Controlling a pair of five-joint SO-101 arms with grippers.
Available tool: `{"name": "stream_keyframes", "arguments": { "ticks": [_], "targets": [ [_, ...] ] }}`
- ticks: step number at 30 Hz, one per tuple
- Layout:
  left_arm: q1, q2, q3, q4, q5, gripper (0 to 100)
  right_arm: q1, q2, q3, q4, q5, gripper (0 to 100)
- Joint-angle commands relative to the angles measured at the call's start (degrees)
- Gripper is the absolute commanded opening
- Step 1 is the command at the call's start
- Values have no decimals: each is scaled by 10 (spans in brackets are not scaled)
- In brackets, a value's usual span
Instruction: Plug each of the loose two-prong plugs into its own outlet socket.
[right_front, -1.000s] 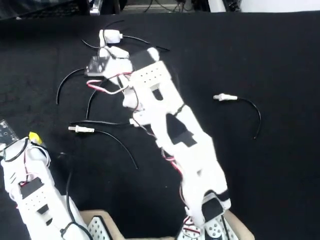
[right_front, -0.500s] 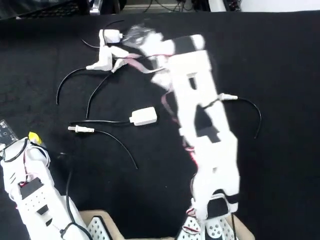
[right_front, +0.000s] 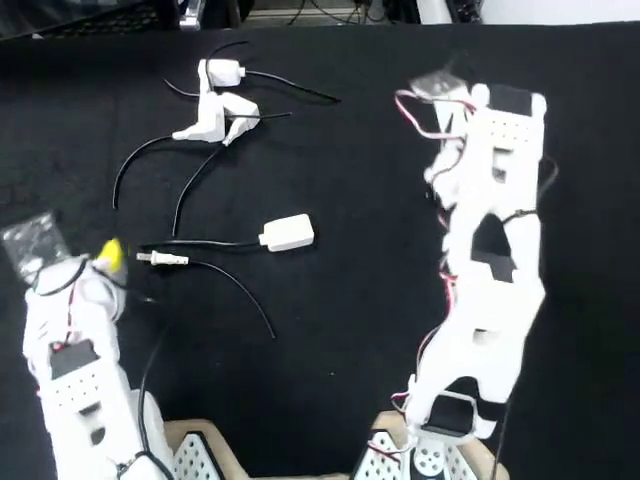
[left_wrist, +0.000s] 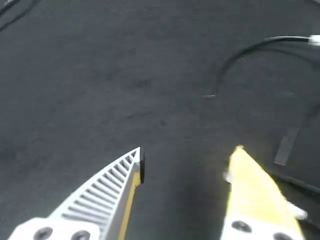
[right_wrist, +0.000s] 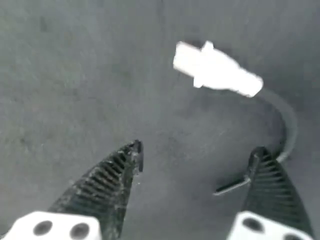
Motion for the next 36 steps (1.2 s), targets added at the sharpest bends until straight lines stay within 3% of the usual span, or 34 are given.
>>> {"name": "stream_keyframes", "arguments": {
  "ticks": [1, 6, 13, 19, 26, 31, 36],
  "targets": [
    [78, 2, -137, 136, -2, 306, 27, -15, 104, -68, -81, 336],
    [150, 66, -313, 282, 50, 305, 31, -21, 234, -185, -163, 336],
    [150, 352, -507, 441, 142, 266, 28, -59, 291, -232, -211, 336],
    [129, 501, -563, 448, 288, 266, 16, -91, 336, -267, -207, 336],
    [139, 475, -542, 449, 444, 266, 16, -122, 378, -301, -207, 336],
    [200, 437, -523, 451, 468, 266, 16, -127, 385, -304, -207, 336],
    [251, 417, -465, 422, 630, 280, 16, -127, 385, -304, -207, 336]
  ]
}}
